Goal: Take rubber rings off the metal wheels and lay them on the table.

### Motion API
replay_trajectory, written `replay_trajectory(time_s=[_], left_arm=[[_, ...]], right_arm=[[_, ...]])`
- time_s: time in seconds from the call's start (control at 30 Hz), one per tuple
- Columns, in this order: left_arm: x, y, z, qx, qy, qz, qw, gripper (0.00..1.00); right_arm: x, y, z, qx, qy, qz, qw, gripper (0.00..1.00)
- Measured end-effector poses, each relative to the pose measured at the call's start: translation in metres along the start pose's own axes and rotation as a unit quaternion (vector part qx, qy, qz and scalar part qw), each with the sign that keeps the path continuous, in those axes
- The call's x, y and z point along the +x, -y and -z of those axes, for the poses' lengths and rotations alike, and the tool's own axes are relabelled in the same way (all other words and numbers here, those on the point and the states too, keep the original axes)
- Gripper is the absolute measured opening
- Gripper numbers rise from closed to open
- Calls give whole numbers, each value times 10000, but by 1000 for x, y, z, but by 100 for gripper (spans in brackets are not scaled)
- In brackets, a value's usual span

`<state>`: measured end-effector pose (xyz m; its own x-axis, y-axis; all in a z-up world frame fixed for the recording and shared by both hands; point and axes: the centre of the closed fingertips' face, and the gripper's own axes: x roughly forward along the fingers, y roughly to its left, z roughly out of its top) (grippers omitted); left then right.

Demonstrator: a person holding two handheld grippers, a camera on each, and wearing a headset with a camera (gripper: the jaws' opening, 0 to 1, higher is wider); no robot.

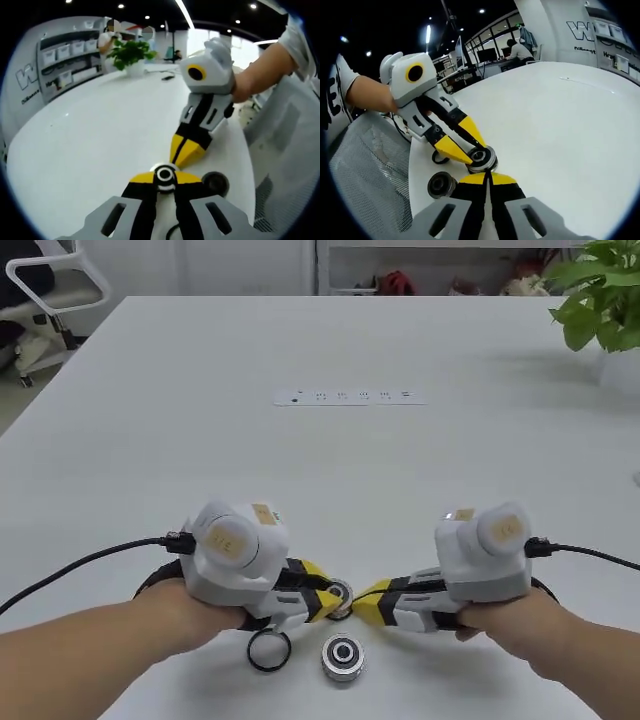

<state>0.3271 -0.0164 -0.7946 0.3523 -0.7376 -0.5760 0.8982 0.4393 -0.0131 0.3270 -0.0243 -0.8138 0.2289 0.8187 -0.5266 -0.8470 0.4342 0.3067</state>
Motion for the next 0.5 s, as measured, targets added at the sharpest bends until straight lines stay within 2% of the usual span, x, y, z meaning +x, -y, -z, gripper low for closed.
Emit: replay_trajectory(time_s=[0.23, 0.5], left_arm=[[0, 0, 0, 27, -6, -48, 10000, 13], [1, 0, 0, 95, -28, -61, 9999, 12]], right_arm=[[-2, 4, -1, 420, 136, 58, 9990, 0], [-6, 6, -3, 693, 274, 72, 9972, 0]])
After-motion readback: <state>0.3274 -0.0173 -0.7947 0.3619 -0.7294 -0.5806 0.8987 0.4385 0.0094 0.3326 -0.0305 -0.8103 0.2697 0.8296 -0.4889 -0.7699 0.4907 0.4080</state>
